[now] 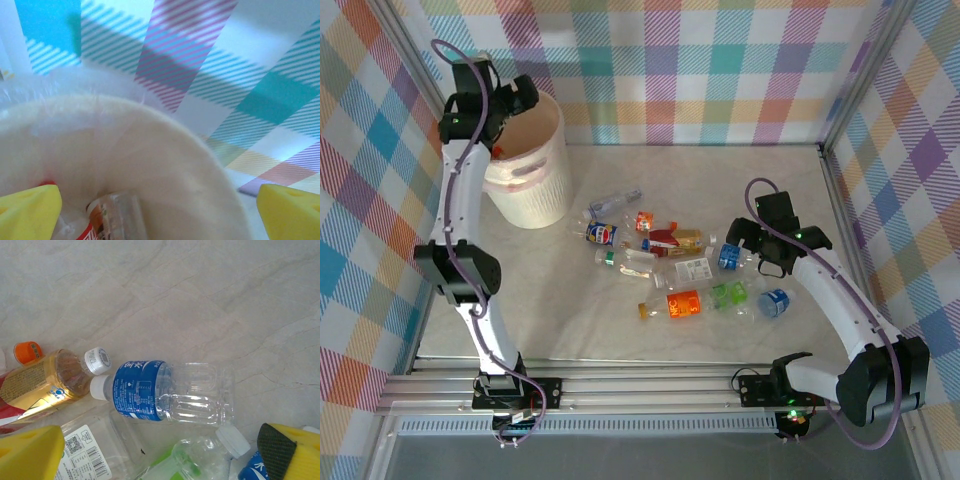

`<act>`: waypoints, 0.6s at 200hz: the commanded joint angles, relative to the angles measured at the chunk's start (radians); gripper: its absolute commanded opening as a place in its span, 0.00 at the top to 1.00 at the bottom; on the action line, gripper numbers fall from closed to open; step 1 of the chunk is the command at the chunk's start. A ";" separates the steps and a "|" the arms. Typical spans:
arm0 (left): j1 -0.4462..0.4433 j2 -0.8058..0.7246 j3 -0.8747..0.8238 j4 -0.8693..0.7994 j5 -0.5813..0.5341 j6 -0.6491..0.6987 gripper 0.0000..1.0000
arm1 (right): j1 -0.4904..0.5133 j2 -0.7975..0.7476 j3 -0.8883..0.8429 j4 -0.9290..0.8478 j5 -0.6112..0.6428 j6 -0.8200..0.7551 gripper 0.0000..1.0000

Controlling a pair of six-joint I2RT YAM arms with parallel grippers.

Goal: Put the plastic bottles in the bin

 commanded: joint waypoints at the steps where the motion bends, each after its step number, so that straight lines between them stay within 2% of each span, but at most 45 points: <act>1: -0.011 -0.114 -0.083 0.066 0.074 0.004 0.00 | 0.005 -0.032 -0.012 0.018 -0.005 -0.009 0.00; 30: -0.056 -0.296 -0.324 0.216 0.146 0.021 0.00 | 0.005 -0.053 -0.023 0.019 0.001 -0.011 0.00; 55: -0.131 -0.443 -0.531 0.314 0.200 0.059 0.00 | 0.005 -0.066 -0.034 0.018 0.006 -0.010 0.00; 120: -0.462 -0.732 -1.055 0.606 0.178 0.225 0.00 | 0.004 -0.082 -0.056 0.013 0.008 -0.001 0.00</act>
